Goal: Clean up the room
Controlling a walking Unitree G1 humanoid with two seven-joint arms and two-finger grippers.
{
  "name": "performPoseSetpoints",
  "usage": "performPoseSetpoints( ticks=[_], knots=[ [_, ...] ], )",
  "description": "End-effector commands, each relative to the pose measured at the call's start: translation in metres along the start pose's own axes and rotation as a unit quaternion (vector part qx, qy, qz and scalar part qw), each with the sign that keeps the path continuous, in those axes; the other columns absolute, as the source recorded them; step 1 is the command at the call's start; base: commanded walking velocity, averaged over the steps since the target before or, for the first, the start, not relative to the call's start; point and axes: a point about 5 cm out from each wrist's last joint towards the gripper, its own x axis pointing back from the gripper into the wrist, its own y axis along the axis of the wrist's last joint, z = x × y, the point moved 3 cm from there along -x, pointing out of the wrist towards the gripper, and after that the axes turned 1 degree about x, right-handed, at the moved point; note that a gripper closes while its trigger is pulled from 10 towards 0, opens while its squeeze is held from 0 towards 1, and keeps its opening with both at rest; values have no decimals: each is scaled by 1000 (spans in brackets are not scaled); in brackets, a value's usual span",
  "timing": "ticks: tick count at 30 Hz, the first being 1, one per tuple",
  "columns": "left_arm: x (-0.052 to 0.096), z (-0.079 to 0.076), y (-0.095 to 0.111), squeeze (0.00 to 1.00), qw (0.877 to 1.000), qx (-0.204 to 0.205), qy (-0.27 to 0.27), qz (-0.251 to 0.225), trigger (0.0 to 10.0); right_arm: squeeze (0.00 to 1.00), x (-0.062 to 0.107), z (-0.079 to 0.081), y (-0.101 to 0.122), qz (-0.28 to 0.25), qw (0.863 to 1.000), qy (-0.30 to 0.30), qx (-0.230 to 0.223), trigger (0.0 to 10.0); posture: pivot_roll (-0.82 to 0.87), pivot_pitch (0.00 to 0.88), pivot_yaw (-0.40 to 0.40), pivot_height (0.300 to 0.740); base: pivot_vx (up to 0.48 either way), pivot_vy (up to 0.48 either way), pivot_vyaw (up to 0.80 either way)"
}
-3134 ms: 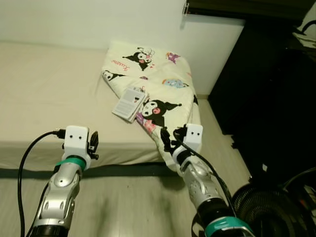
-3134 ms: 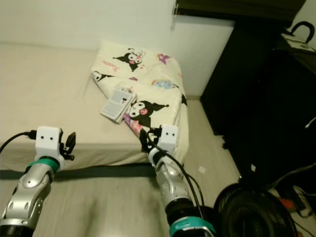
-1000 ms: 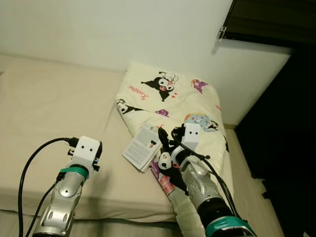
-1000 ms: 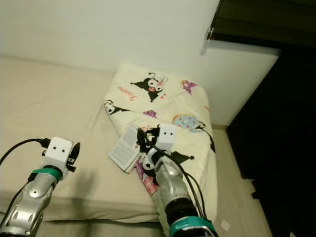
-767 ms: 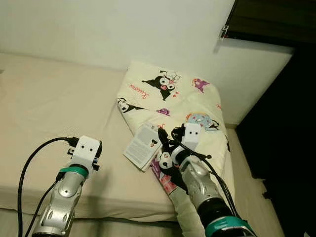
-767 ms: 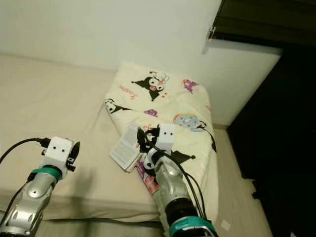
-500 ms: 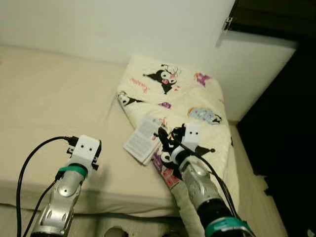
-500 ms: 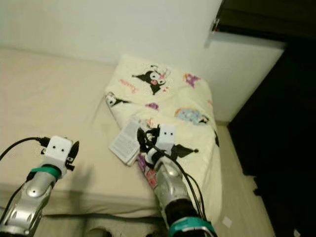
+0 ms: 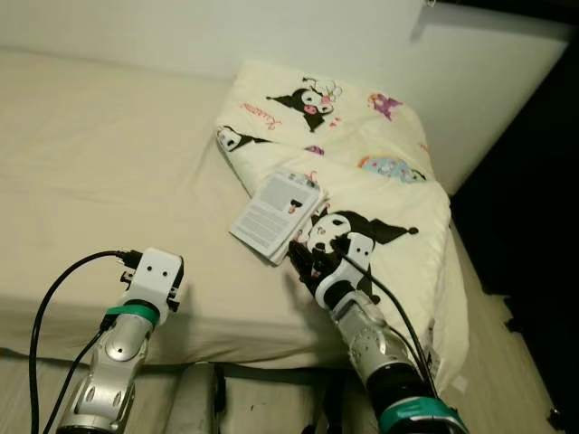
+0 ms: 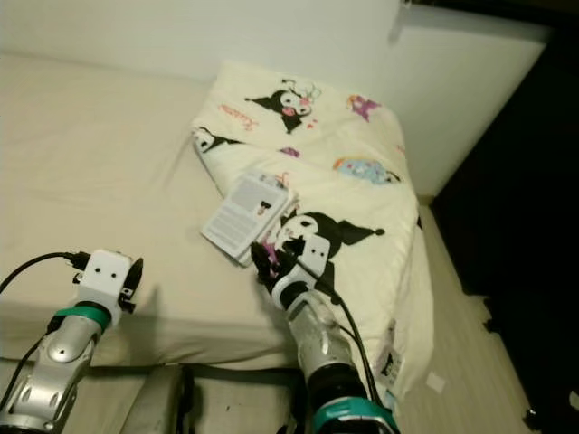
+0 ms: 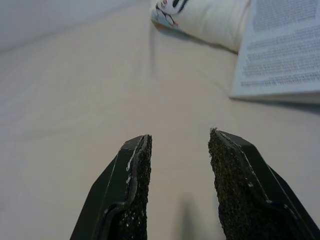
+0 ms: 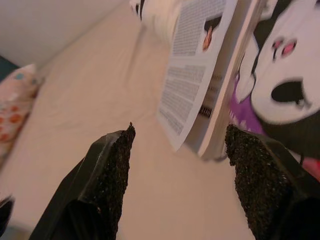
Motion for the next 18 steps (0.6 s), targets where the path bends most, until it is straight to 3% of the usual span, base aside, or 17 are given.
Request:
performPoseSetpoints(
  ticks=[1, 4, 9, 10, 12, 14, 17, 18],
  knots=[
    [0, 4, 2, 0, 1000, 0, 10, 0, 10000, 0, -4, 18, -20, 17, 998, 23, -48, 10000, 220, 99, -67, 595, 0, 0, 0],
    [-1, 14, 6, 0, 1000, 2, 30, -5, 10000, 0, -5, 22, -25, 32, 996, 34, -72, 10000, 224, 115, -73, 595, 0, 0, 0],
    [0, 53, 18, 0, 996, -7, 85, -18, 10000, 0, -10, 29, -43, 62, 988, 35, -136, 10000, 251, 183, -79, 595, 0, 0, 0],
    [0, 53, 18, 0, 996, -7, 85, -18, 10000, 0, -10, 29, -43, 62, 988, 35, -136, 10000, 251, 183, -79, 595, 0, 0, 0],
    [3, 76, 29, 0, 993, -20, 110, -32, 10000, 0, -14, 42, -47, 67, 986, 56, -144, 10000, 279, 217, -75, 595, 0, 0, 0],
    [3, 76, 29, 0, 993, -20, 110, -32, 10000, 0, -14, 42, -47, 67, 986, 56, -144, 10000, 279, 217, -75, 595, 0, 0, 0],
    [10, 116, 61, 0, 985, -41, 155, -69, 10000, 0, -20, 65, -52, 75, 981, 86, -158, 10000, 347, 259, -70, 595, 0, 0, 0],
    [10, 116, 61, 0, 985, -41, 155, -69, 10000, 0, -20, 65, -52, 75, 981, 86, -158, 10000, 347, 259, -70, 595, 0, 0, 0]
  ],
)
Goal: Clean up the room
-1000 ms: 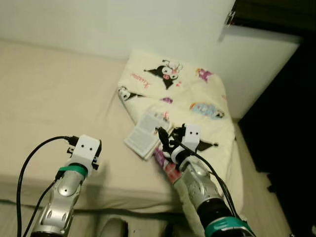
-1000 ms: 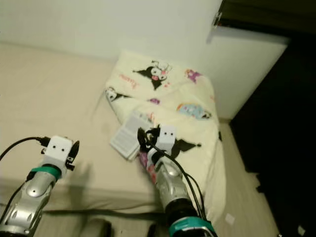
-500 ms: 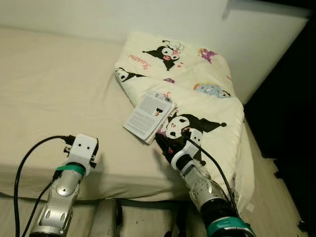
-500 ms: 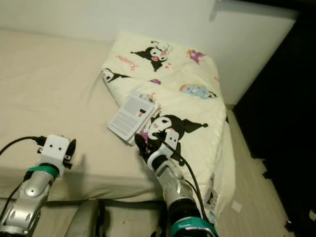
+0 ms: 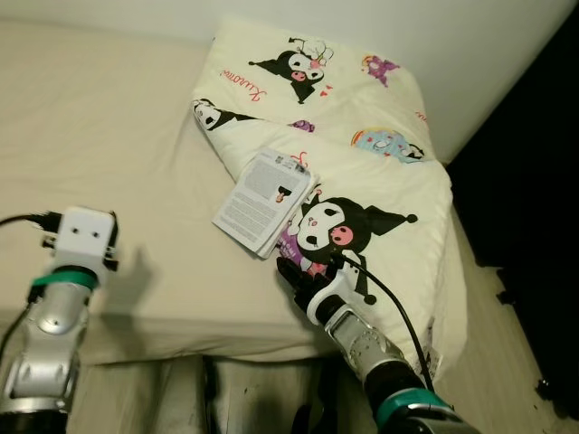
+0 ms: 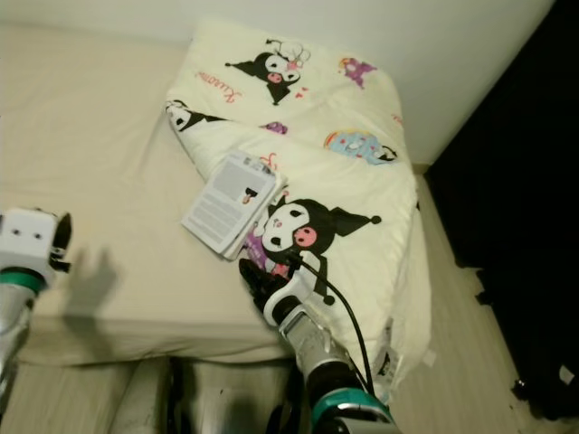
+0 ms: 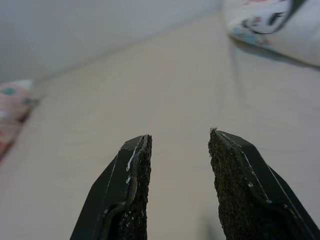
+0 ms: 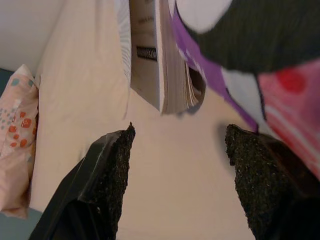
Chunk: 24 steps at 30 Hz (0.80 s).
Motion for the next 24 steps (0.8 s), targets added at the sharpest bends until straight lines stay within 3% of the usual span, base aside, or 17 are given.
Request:
performPoseSetpoints(
  ticks=[1, 4, 9, 13, 24],
  knots=[
    [-2, 24, 18, 0, 999, -8, 25, -18, 10000, 0, -26, 66, -44, 39, 995, 73, -52, 10000, 376, 272, -69, 595, 0, 0, 0],
    [-2, 24, 18, 0, 999, -8, 25, -18, 10000, 0, -26, 66, -44, 39, 995, 73, -52, 10000, 376, 272, -69, 595, 0, 0, 0],
    [3, 34, 37, 0, 999, -13, 35, -35, 10000, 0, -31, 78, -49, 43, 994, 77, -57, 10000, 427, 296, -75, 595, 0, 0, 0],
    [11, 29, 41, 0, 999, -11, 32, -35, 10000, 0, -38, 90, -43, 27, 995, 81, -46, 10000, 448, 321, -81, 595, 0, 0, 0],
    [20, 16, 53, 0, 999, -8, 11, -40, 10000, 0, -45, 100, -19, -18, 996, 86, -7, 10000, 483, 373, -72, 595, 0, 0, 0]
  ],
)
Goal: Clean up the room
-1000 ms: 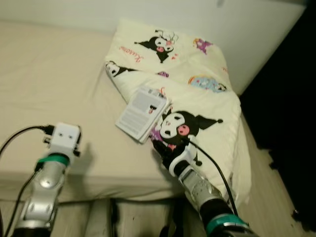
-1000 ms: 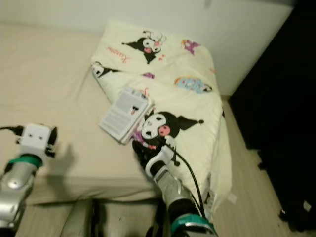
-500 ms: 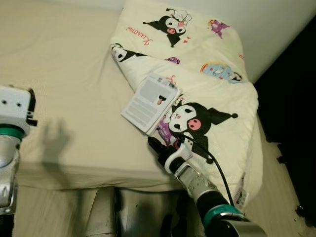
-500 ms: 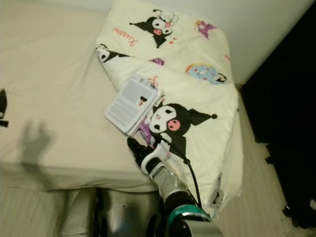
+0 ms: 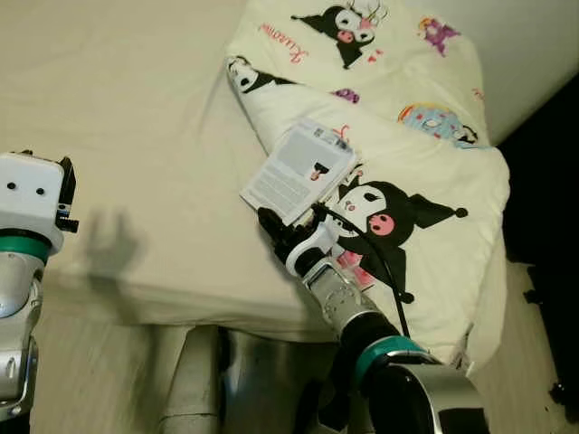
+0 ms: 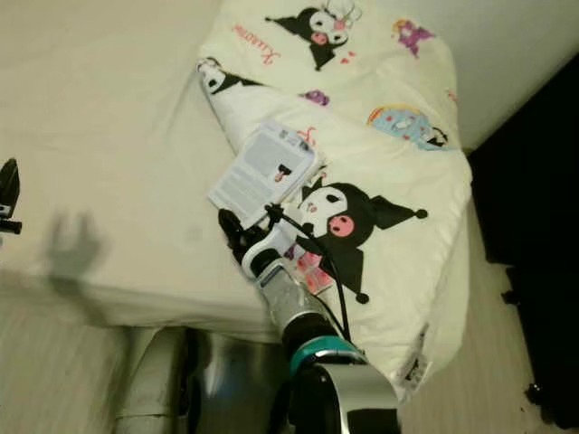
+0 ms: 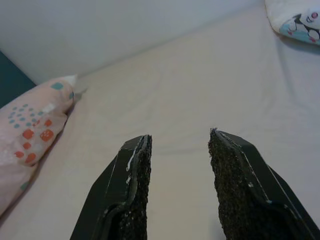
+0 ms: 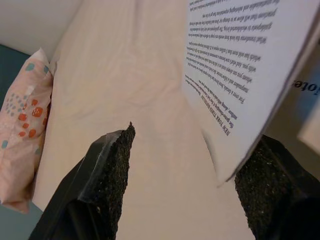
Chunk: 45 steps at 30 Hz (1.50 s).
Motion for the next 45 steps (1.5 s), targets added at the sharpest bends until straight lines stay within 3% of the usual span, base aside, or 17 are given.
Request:
performPoseSetpoints(
  ticks=[1, 3, 7, 12, 18, 24, 30, 31, 38, 42, 45],
  knots=[
    [4, -3, -1, 0, 1000, -1, -8, 7, 10000, 0, -6, 41, -49, 39, 997, 35, -52, 10000, 483, 373, -72, 595, 0, 0, 0],
    [6, -5, 0, 0, 1000, 0, -7, 8, 10000, 0, -10, 42, -41, 41, 998, 37, -6, 10000, 473, 410, -88, 595, 0, 0, 0],
    [10, -5, -1, 0, 1000, 2, -4, 15, 10000, 0, -9, 37, -37, 48, 998, 35, 34, 10000, 455, 424, -102, 595, 0, 0, 0],
    [19, -5, -5, 0, 1000, 6, 0, 29, 10000, 0, 0, 5, -16, 39, 996, 9, 74, 10000, 422, 421, -115, 595, 0, 0, 0],
    [15, -11, -4, 0, 999, 11, -6, 32, 10000, 0, 9, -21, 12, 3, 992, -27, 125, 10000, 407, 410, -106, 595, 0, 0, 0],
    [12, -11, -3, 0, 999, 10, -10, 31, 10000, 0, 14, -32, 22, -17, 988, -58, 142, 10000, 410, 403, -87, 595, 0, 0, 0],
    [11, -12, -2, 0, 999, 9, -14, 31, 10000, 0, 12, -31, 23, -29, 987, -70, 143, 10000, 410, 408, -77, 595, 0, 0, 0],
    [11, -13, -2, 0, 999, 9, -15, 32, 10000, 1000, 11, -30, 26, -36, 986, -76, 144, 10000, 412, 407, -76, 595, 0, 0, 0],
    [11, -15, -5, 0, 999, 10, -18, 34, 10000, 1000, 11, -29, 44, -65, 982, -75, 160, 10000, 389, 382, -81, 595, 0, 0, 0],
    [7, -21, -5, 0, 999, 17, -24, 32, 10000, 1000, 33, -56, 54, -81, 979, -85, 169, 10000, 370, 351, -71, 595, 0, 0, 0],
    [4, -22, -5, 0, 999, 19, -27, 31, 10000, 1000, 43, -67, 57, -87, 977, -95, 169, 10000, 365, 340, -64, 595, 0, 0, 0]
  ],
)
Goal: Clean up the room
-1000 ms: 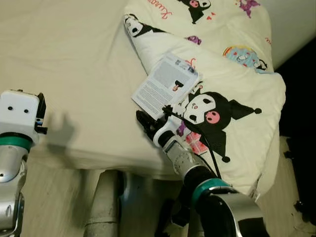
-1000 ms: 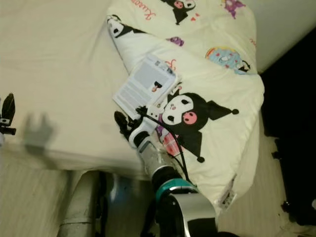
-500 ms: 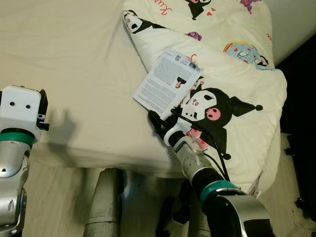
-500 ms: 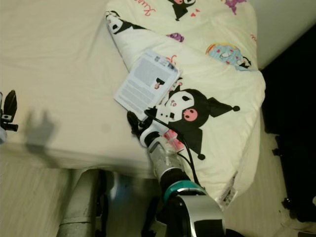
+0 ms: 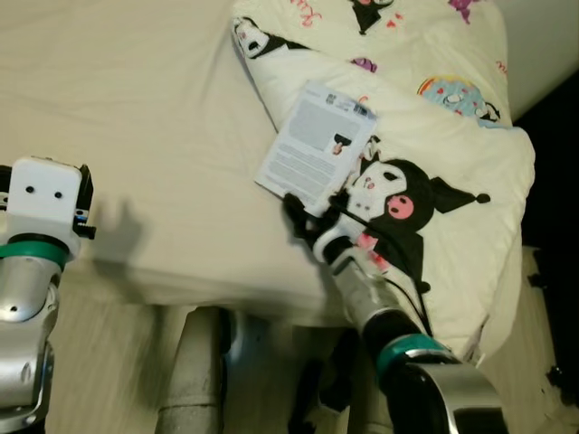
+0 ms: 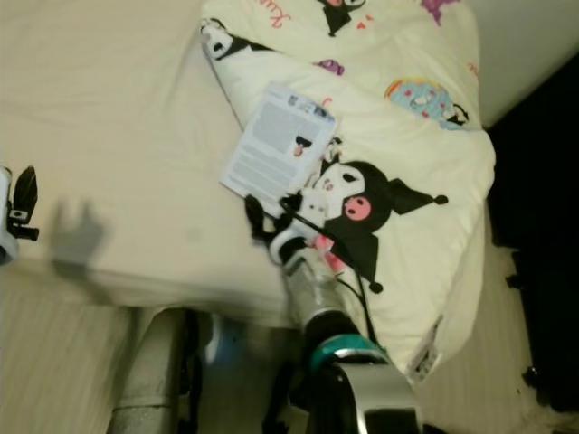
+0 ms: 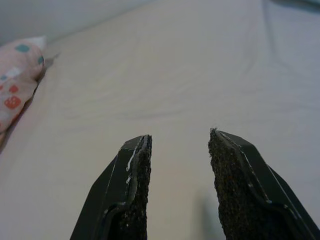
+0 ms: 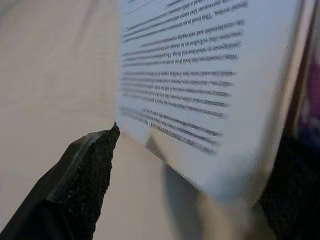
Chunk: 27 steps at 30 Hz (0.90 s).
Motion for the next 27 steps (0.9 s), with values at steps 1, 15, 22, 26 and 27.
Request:
performPoseSetpoints(
  ticks=[1, 15, 22, 26, 27],
  knots=[
    [-1, -6, -5, 0, 1000, 0, -11, 4, 10000, 1000, 18, -32, -4, -3, 999, -46, -11, 10000, 355, 327, -55, 595, 0, 0, 0],
    [-12, -16, 0, 0, 999, 5, -32, -9, 10000, 0, 51, -70, -20, 21, 996, -88, 8, 10000, 347, 281, -24, 595, 0, 0, 0],
    [-12, -19, 1, 0, 999, 5, -39, -11, 10000, 0, 24, -16, -44, 39, 991, -61, -114, 10000, 377, 311, -10, 595, 0, 0, 0],
    [-8, -21, 0, 0, 999, 4, -41, -9, 10000, 0, 15, 10, -57, 58, 973, -32, -220, 10000, 401, 331, -16, 595, 0, 0, 0],
    [-7, -22, 0, 0, 999, 3, -42, -9, 10000, 0, 14, 16, -59, 62, 969, -28, -237, 10000, 410, 335, -18, 595, 0, 0, 0]
  ],
)
